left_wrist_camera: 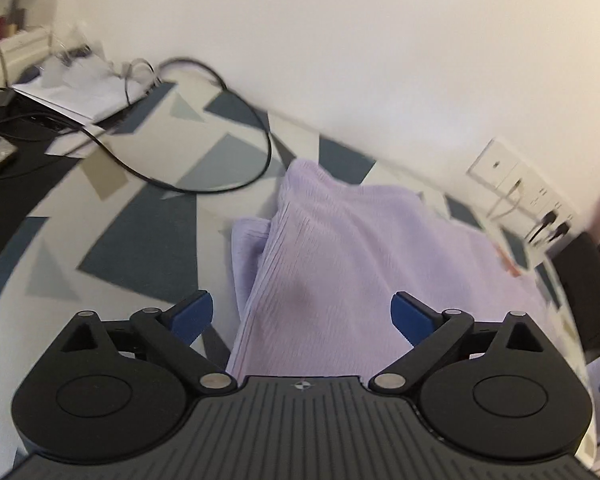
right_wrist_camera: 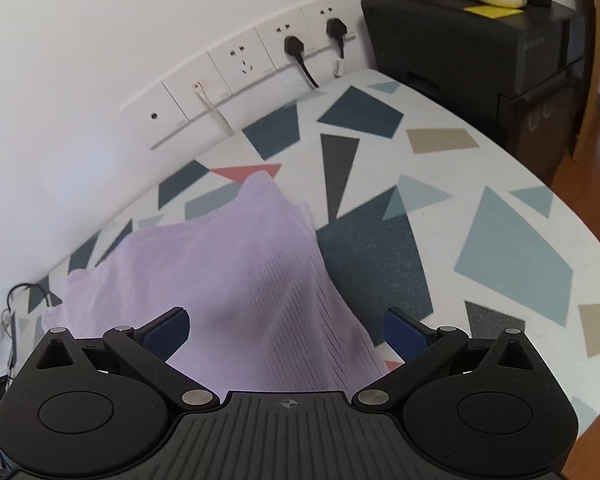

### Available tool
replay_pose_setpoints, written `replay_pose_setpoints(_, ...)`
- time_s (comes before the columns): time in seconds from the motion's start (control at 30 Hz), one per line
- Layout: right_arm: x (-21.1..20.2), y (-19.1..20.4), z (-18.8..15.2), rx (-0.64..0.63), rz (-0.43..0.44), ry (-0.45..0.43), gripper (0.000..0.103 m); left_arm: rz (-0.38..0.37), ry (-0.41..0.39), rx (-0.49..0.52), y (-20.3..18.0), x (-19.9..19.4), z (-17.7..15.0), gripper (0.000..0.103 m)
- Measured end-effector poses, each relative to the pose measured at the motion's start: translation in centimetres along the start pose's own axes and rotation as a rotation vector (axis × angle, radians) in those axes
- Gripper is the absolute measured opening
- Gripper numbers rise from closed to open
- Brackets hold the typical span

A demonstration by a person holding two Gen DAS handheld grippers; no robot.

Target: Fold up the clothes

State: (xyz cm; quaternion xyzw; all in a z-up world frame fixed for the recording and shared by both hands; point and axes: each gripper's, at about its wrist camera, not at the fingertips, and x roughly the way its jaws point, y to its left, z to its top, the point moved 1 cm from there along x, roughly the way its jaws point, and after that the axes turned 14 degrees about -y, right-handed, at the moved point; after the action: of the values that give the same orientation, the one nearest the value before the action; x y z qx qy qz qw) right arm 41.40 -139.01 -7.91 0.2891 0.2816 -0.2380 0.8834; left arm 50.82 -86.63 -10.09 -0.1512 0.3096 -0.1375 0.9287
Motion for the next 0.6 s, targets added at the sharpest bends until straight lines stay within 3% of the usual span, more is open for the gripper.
replay_pose_setpoints(0.03, 0.2, -0.1, -0.3, -0.005, -0.005, 0.008, 0.102, 0.005, 0.02, -0.005, 0.1, 0.8, -0.1, 0.094)
replay_pose_setpoints(0.1, 0.7, -0.2, -1.0, -0.029, -0.014, 0.017, 0.102, 0.013, 0.065, -0.016, 0.2, 2.2, -0.2, 0.066)
replay_pose_setpoints(0.13, 0.9, -0.2, -1.3, -0.045, -0.019, 0.02, 0.102, 0.024, 0.091, -0.021, 0.4, 2.7, -0.4, 0.046)
replay_pose_setpoints(0.2, 1.4, -0.3, -2.0, -0.08, -0.025, 0.025, 0.102, 0.056, 0.106, -0.041, 0.9, 3.0, -0.9, 0.029)
replay_pose_setpoints(0.23, 1.7, -0.3, -2.3, -0.096, -0.023, 0.031, 0.102, 0.056, 0.108, -0.052, 1.2, 3.0, -1.1, 0.015)
replay_pose_setpoints(0.43, 3.3, -0.4, -4.1, -0.128, -0.01, 0.086, 0.102, 0.043, 0.082, -0.058, 1.3, 1.7, -0.8, 0.008)
replay_pose_setpoints(0.6, 4.3, 0.2, -4.4, -0.15, -0.008, 0.114, 0.102, 0.028, 0.01, -0.094, 0.8, -0.9, 0.1, 0.006)
